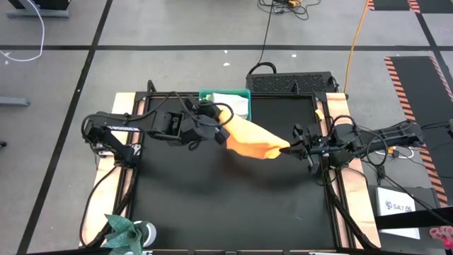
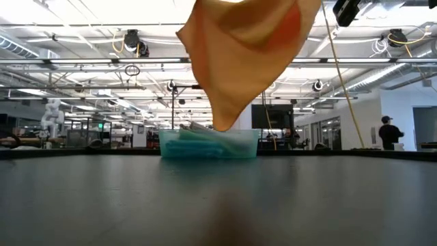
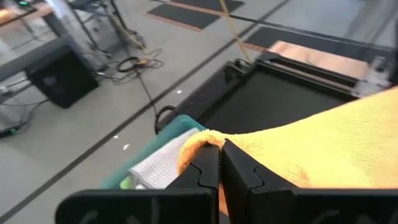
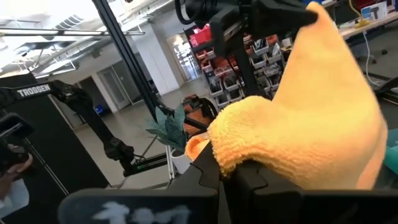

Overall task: Fold microfiber towels
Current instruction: Fold the orange microfiber towel

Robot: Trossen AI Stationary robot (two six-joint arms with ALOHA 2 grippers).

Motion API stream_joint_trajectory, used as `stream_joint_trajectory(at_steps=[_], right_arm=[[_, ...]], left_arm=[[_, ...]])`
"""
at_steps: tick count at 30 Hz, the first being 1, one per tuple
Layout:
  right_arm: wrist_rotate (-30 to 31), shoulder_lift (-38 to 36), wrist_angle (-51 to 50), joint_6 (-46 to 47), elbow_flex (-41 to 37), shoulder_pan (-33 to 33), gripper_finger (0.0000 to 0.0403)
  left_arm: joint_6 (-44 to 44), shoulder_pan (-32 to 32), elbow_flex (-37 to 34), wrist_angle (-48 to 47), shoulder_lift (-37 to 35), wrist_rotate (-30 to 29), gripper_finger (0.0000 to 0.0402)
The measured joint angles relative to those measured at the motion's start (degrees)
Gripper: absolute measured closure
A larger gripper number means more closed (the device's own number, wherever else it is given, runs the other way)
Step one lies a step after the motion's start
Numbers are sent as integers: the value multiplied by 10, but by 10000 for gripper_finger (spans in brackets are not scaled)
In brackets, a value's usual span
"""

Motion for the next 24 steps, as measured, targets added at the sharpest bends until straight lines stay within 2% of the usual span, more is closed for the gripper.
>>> stream_joint_trajectory(at_steps=[4,7,13,17,19,24], right_arm=[[0,0,0,0,0,0,403],[-2,0,0,1,0,0,403],[-2,0,0,4,0,0,403],[-2,0,0,4,0,0,403],[-2,0,0,4,0,0,403],[-2,0,0,4,0,0,403]], left_arm=[[10,-6,0,-13,0,27,396],[10,-6,0,-41,0,69,396],[23,-6,0,-111,0,231,396],[10,-14,0,-118,3,333,396],[15,-23,0,-114,8,340,396],[12,-38,0,-94,47,277,396]])
